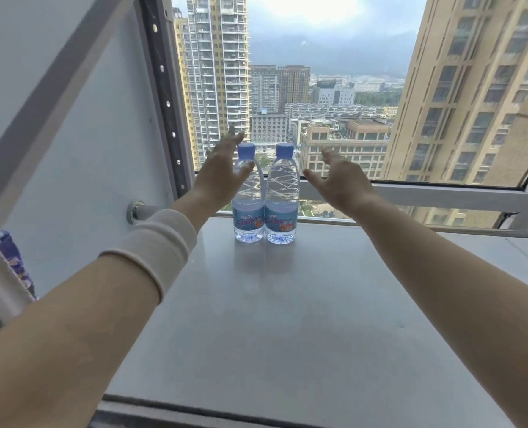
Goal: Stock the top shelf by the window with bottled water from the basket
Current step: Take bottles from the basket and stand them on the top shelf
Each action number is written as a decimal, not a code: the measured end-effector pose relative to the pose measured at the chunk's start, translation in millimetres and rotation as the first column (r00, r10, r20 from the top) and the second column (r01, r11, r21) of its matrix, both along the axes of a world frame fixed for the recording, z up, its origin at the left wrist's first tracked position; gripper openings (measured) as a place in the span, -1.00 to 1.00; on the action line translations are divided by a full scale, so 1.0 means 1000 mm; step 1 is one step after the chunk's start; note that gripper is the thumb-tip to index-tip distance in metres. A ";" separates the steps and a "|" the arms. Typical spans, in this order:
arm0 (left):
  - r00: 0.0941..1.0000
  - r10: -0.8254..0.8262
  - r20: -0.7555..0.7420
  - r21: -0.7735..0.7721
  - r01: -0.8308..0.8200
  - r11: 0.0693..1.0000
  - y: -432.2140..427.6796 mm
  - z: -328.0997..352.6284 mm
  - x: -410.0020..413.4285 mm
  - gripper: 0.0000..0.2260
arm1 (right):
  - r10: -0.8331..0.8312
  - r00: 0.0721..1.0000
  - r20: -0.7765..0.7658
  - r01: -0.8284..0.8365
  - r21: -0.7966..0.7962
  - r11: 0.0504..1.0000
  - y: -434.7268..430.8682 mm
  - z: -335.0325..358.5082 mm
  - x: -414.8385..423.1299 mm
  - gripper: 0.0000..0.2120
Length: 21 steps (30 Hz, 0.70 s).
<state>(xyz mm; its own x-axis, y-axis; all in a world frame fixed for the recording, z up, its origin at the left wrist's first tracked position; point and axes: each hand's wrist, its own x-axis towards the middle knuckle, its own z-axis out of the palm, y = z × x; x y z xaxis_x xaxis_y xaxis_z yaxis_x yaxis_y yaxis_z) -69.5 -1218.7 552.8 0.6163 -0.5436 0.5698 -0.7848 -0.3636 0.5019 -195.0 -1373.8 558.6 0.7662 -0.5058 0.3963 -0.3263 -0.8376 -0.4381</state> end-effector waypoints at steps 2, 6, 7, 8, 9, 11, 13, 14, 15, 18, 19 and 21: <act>0.997 -0.003 0.072 0.089 -0.003 0.996 0.007 0.001 -0.023 -0.47 | -0.007 0.999 -0.037 0.005 -0.061 0.998 0.004 -0.001 -0.028 -0.42; 0.983 -0.005 0.185 0.260 -0.044 0.965 0.016 -0.002 -0.090 -0.50 | -0.020 0.997 -0.075 0.007 -0.169 0.986 0.015 -0.005 -0.096 -0.45; 0.977 -0.003 0.212 0.293 -0.061 0.954 0.018 -0.004 -0.108 -0.51 | -0.028 0.995 -0.097 0.008 -0.204 0.979 0.018 -0.007 -0.114 -0.45; 0.971 0.000 0.238 0.323 -0.079 0.943 0.020 -0.008 -0.130 -0.52 | -0.039 0.992 -0.123 0.009 -0.240 0.971 0.022 -0.011 -0.137 -0.45; 0.968 0.002 0.251 0.349 -0.093 0.932 0.023 -0.013 -0.152 -0.52 | -0.053 0.987 -0.153 0.008 -0.277 0.961 0.024 -0.016 -0.159 -0.45; 0.971 0.003 0.238 0.384 -0.097 0.918 0.026 -0.026 -0.194 -0.52 | -0.078 0.975 -0.209 0.003 -0.338 0.941 0.027 -0.031 -0.203 -0.45; 0.979 0.000 0.204 0.422 -0.088 0.903 0.029 -0.041 -0.237 -0.52 | -0.086 0.963 -0.256 -0.006 -0.341 0.940 0.028 -0.050 -0.246 -0.43; 0.981 -0.010 0.194 0.446 -0.079 0.891 0.030 -0.048 -0.257 -0.51 | -0.086 0.959 -0.271 -0.005 -0.319 0.948 0.030 -0.059 -0.268 -0.42; 0.982 -0.020 0.190 0.467 -0.073 0.881 0.031 -0.054 -0.276 -0.50 | -0.085 0.956 -0.281 -0.005 -0.304 0.953 0.032 -0.068 -0.289 -0.42; 0.977 -0.060 0.203 0.509 -0.052 0.859 0.039 -0.067 -0.325 -0.49 | -0.087 0.948 -0.306 -0.014 -0.314 0.949 0.041 -0.087 -0.344 -0.42; 0.974 -0.081 0.213 0.523 -0.044 0.851 0.042 -0.070 -0.339 -0.48 | -0.089 0.947 -0.310 -0.015 -0.318 0.948 0.044 -0.092 -0.359 -0.42; 0.968 -0.115 0.225 0.541 -0.026 0.841 0.048 -0.075 -0.363 -0.48 | -0.094 0.946 -0.312 -0.009 -0.314 0.949 0.054 -0.101 -0.385 -0.42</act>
<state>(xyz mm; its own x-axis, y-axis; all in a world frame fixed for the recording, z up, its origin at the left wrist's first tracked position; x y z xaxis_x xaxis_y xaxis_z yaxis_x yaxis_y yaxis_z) -433.0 -1171.0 477.3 0.4673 -0.8293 0.3065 -0.8760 -0.4810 0.0341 -579.7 -1320.2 457.5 0.8582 -0.4332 0.2754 -0.4433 -0.8959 -0.0280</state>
